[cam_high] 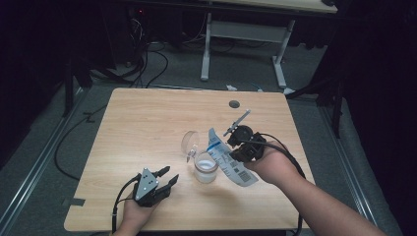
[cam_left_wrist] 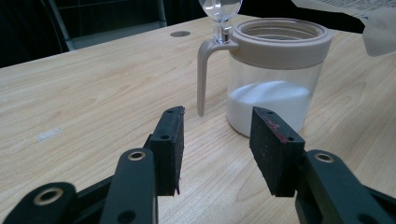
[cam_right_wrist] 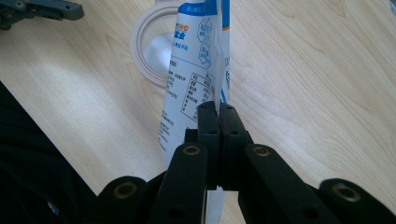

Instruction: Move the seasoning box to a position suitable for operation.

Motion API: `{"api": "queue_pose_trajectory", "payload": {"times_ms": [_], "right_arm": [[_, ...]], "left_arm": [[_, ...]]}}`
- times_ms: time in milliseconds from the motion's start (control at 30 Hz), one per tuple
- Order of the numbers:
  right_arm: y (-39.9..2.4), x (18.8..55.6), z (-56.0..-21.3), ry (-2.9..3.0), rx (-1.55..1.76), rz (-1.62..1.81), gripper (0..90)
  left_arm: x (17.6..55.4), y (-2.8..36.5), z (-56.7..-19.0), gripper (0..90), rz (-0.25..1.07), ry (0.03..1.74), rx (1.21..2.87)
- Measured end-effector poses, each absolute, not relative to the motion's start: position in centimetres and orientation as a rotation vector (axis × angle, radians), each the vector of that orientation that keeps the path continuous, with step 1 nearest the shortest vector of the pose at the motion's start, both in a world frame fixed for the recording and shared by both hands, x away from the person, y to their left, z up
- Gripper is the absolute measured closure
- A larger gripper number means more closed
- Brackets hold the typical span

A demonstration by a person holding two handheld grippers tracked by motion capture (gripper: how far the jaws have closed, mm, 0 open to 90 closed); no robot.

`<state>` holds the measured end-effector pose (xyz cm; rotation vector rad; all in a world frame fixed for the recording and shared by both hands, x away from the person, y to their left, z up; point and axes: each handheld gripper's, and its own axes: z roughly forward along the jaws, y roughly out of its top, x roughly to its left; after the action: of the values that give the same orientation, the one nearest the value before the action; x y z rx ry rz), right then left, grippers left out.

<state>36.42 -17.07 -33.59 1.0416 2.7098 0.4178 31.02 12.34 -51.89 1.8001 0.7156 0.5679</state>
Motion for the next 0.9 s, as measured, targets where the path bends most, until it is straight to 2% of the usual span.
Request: {"api": "queue_pose_trajectory", "payload": {"times_ms": [900], "right_arm": [[-21.9, 37.8, -36.1, 2.634, 1.169, 0.331, 89.8]], "left_arm": [[30.8, 12.1, -52.0, 54.5, 0.539, 0.698, 1.805]]}}
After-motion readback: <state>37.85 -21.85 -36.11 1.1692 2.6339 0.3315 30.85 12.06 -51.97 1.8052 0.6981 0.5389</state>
